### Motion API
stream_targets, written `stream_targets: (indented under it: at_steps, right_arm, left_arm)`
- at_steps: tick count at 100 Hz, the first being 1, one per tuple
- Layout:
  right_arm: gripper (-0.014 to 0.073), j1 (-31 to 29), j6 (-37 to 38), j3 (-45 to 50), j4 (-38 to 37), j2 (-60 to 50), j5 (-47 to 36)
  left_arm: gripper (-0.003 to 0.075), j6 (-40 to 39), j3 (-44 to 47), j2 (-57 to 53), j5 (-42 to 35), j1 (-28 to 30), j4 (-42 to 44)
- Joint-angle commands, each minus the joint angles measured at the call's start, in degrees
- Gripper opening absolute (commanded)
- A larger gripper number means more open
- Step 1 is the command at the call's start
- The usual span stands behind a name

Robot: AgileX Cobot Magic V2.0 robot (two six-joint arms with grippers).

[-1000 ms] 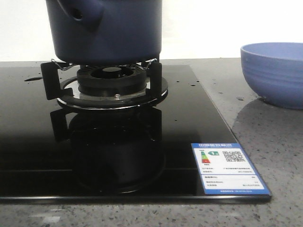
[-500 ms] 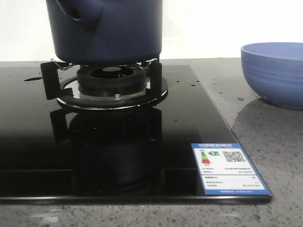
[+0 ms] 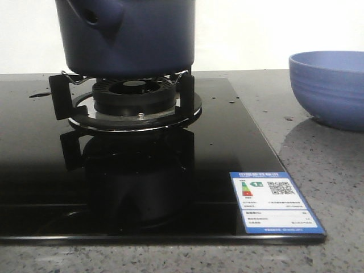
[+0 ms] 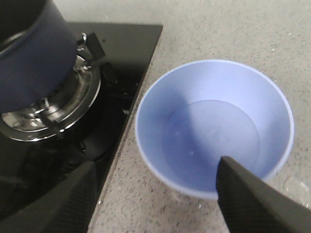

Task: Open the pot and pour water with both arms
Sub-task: 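Grasp the light blue bowl rim with the right gripper and lift it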

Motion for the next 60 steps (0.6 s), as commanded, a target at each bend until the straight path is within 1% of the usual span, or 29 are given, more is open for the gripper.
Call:
stream_targets:
  at_steps: [1, 17, 28, 41, 60]
  right_arm:
    - [0.047, -0.4, 0.6, -7.4, -2.2, 5.8, 0.6]
    - [0.047, -2.9, 2.8, -17.3, -7.7, 17.0, 8.6]
    - [0.047, -5.1, 3.7, -22.2, -10.9, 23.1, 13.8]
    - [0.047, -7.7, 3.7, -23.5, -11.3, 28.4, 15.8]
    - [0.047, -10.1, 3.7, -23.4, -11.4, 33.0, 17.3]
  left_arm:
    - [0.0386, -0.1, -2.0, -3.3, -3.7, 3.5, 0.2]
    - [0.0386, -0.1, -2.0, -5.1, -1.1, 8.3, 0.1]
    - [0.0386, -0.1, -2.0, -5.6, -0.1, 10.5, -0.1]
    - [0.0386, -0.1, -2.0, -5.8, 0.8, 11.9, -0.1]
    - [0.0386, -0.1, -2.0, -5.8, 0.9, 11.9, -0.1]
